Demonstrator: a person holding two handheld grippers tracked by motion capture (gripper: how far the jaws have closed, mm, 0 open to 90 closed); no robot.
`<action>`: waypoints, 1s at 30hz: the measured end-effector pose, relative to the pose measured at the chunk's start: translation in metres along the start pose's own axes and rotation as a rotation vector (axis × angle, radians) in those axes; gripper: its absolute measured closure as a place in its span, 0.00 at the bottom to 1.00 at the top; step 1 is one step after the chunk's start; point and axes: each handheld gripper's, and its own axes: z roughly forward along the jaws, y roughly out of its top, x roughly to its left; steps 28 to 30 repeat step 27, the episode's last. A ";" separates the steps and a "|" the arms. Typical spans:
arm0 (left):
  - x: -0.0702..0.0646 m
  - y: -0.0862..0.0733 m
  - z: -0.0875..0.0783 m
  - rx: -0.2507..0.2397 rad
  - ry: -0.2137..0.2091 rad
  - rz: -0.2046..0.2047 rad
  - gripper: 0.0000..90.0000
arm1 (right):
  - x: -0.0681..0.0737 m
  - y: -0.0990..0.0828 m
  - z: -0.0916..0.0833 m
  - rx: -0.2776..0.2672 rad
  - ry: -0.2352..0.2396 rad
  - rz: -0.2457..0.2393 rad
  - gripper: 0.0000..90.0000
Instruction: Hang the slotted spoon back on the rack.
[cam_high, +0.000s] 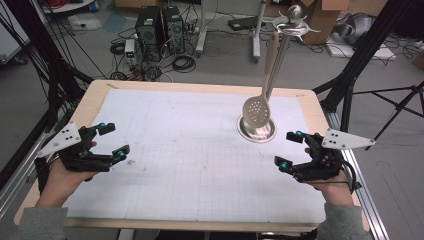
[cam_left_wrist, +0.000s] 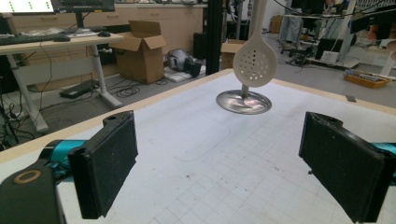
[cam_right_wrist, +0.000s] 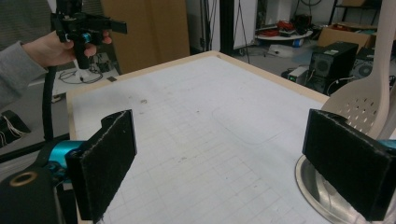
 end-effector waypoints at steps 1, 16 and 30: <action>0.001 -0.001 -0.002 0.001 0.005 -0.002 0.13 | 0.000 0.000 0.000 0.000 0.001 0.000 0.10; 0.012 -0.013 -0.026 -0.005 0.089 -0.042 0.13 | -0.007 -0.004 -0.006 -0.023 -0.054 0.025 0.10; 0.020 -0.024 -0.027 -0.011 0.136 -0.090 0.13 | -0.017 -0.011 -0.012 -0.051 -0.123 0.055 0.10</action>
